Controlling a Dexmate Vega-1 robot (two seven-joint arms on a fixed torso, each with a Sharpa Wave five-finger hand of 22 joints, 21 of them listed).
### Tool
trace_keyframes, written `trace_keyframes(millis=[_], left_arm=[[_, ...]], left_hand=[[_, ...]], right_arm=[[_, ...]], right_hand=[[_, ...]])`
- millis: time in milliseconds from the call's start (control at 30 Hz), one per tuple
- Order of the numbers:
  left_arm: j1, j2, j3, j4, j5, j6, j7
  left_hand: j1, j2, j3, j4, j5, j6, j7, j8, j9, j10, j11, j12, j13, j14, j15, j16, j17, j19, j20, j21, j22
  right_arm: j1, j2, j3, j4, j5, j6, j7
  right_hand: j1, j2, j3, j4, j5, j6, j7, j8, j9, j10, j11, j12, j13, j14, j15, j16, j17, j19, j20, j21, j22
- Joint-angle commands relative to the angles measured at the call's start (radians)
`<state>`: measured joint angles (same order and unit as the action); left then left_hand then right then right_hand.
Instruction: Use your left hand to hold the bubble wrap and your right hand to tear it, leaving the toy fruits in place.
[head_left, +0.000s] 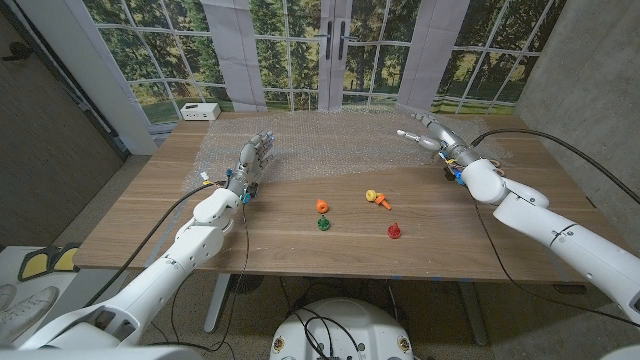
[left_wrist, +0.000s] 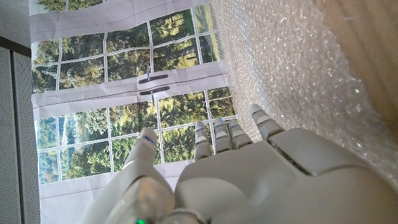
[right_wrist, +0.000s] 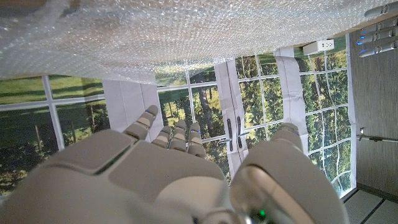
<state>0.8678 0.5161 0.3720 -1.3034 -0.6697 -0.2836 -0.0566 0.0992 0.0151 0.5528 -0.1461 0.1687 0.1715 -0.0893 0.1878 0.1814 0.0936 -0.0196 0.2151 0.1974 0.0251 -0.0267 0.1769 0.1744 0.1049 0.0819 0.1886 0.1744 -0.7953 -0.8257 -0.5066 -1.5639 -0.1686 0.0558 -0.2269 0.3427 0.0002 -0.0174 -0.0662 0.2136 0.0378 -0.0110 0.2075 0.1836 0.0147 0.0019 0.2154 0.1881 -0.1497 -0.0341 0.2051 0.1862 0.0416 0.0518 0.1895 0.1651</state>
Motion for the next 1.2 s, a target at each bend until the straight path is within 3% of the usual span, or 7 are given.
trace_keyframes(millis=[33, 500, 600, 867, 1033, 1200], left_arm=[[-0.008, 0.000, 0.004, 0.007, -0.003, 0.006, -0.010], [-0.015, -0.006, 0.004, 0.020, 0.000, -0.005, -0.011], [-0.015, -0.007, 0.004, 0.021, 0.000, -0.003, -0.010], [-0.023, -0.012, 0.005, 0.037, -0.001, -0.008, -0.017], [-0.027, -0.015, 0.005, 0.045, -0.003, -0.011, -0.023], [-0.028, -0.012, 0.005, 0.044, -0.004, -0.007, -0.025]], left_hand=[[0.011, -0.006, -0.006, 0.001, 0.002, 0.002, 0.003, 0.002, 0.003, 0.012, 0.001, 0.008, 0.004, 0.007, 0.002, 0.007, 0.002, 0.006, -0.003, 0.006, 0.003], [0.015, -0.001, -0.004, 0.000, 0.003, 0.003, 0.003, 0.003, 0.003, 0.014, 0.002, 0.008, 0.004, 0.009, 0.002, 0.007, 0.002, 0.008, -0.006, 0.007, 0.003], [0.016, 0.000, -0.003, 0.000, 0.004, 0.004, 0.002, 0.003, 0.003, 0.015, 0.003, 0.008, 0.004, 0.009, 0.003, 0.007, 0.001, 0.009, -0.007, 0.007, 0.003], [0.017, 0.001, -0.003, -0.001, 0.004, 0.004, 0.003, 0.003, 0.003, 0.015, 0.001, 0.008, 0.004, 0.010, 0.002, 0.007, 0.001, 0.009, -0.008, 0.007, 0.003], [0.018, 0.001, -0.003, -0.001, 0.004, 0.004, 0.003, 0.003, 0.003, 0.016, 0.002, 0.008, 0.004, 0.010, 0.002, 0.007, 0.001, 0.009, -0.010, 0.007, 0.003], [0.019, 0.002, -0.003, -0.001, 0.004, 0.005, 0.002, 0.003, 0.003, 0.018, 0.003, 0.009, 0.004, 0.010, 0.002, 0.007, 0.001, 0.009, -0.010, 0.007, 0.002]], right_arm=[[-0.005, -0.020, -0.005, -0.032, -0.060, -0.070, -0.025], [0.007, -0.035, -0.025, -0.050, -0.120, -0.149, -0.023], [0.010, -0.038, -0.028, -0.052, -0.129, -0.165, -0.021], [0.013, -0.039, -0.031, -0.051, -0.131, -0.181, -0.021], [0.014, -0.044, -0.033, -0.057, -0.138, -0.201, -0.019], [0.010, -0.047, -0.032, -0.068, -0.145, -0.226, -0.023]], right_hand=[[0.013, -0.001, -0.002, -0.009, -0.002, 0.010, 0.001, 0.008, 0.002, 0.010, 0.003, 0.007, 0.002, 0.009, -0.034, 0.007, 0.001, 0.010, -0.004, 0.009, 0.003], [0.007, -0.006, -0.006, -0.008, -0.003, 0.015, 0.003, 0.006, 0.003, 0.015, 0.003, 0.005, 0.002, 0.012, -0.031, 0.005, 0.001, 0.017, 0.000, 0.008, 0.003], [-0.002, -0.008, -0.012, -0.005, -0.004, 0.014, 0.003, 0.002, 0.003, 0.018, 0.011, 0.003, 0.003, 0.012, -0.021, 0.003, 0.002, 0.011, 0.034, 0.003, 0.003], [-0.008, -0.009, -0.014, -0.002, -0.004, 0.010, 0.005, -0.002, 0.004, 0.019, 0.011, 0.001, 0.003, 0.012, -0.022, 0.002, 0.003, 0.020, 0.026, 0.005, 0.004], [-0.009, -0.006, -0.015, -0.003, -0.003, 0.015, 0.009, -0.002, 0.004, 0.024, 0.016, -0.001, 0.004, 0.021, -0.020, 0.002, 0.002, 0.055, -0.007, 0.015, 0.004], [-0.010, -0.006, -0.016, -0.003, -0.003, 0.015, 0.007, -0.004, 0.004, 0.024, 0.016, -0.002, 0.004, 0.020, -0.019, 0.000, 0.002, 0.048, 0.016, 0.009, 0.004]])
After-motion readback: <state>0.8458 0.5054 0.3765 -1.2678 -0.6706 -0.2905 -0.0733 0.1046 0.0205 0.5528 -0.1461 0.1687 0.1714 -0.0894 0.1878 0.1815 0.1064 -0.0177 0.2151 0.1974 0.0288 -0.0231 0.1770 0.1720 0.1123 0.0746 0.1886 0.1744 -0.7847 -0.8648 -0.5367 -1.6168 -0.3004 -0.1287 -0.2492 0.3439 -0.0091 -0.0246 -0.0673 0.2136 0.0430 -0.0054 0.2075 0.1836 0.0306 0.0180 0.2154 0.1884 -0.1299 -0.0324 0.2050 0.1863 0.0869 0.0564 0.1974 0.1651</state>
